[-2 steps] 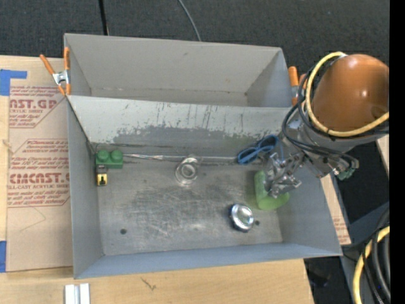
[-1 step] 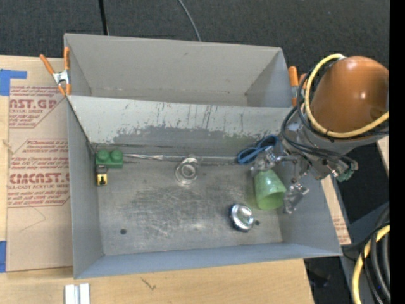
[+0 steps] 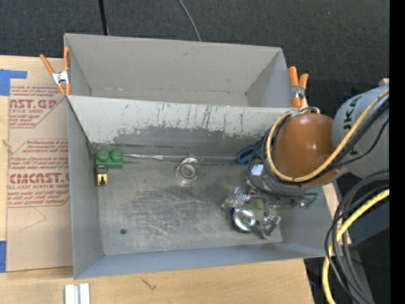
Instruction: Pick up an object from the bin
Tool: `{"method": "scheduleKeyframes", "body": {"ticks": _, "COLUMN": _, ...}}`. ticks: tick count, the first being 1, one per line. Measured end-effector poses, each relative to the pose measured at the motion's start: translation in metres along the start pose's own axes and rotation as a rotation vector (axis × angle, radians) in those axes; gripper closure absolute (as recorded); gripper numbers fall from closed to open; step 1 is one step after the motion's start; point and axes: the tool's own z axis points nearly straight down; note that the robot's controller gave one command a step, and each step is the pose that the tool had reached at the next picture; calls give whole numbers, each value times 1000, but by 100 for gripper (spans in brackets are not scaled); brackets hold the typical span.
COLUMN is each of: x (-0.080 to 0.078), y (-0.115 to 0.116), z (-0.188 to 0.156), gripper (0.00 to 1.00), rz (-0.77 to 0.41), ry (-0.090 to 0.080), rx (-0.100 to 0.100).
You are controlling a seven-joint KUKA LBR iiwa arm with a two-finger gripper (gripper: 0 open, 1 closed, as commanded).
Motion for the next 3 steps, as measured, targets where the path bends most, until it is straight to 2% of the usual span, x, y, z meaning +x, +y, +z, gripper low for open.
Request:
{"method": "scheduleKeyframes", "body": {"ticks": 1, "x": 0, "y": -1, "z": -2, "gripper": 100, "rz": -1, "ry": 1, "rx": 2}}
{"method": "scheduleKeyframes", "body": {"ticks": 2, "x": -14, "y": 14, "z": -126, "gripper": 100, "rz": 25, "ry": 1, "rx": 5}}
{"method": "scheduleKeyframes", "body": {"ticks": 3, "x": -15, "y": 13, "z": -200, "gripper": 100, "rz": -285, "ry": 2, "rx": 2}}
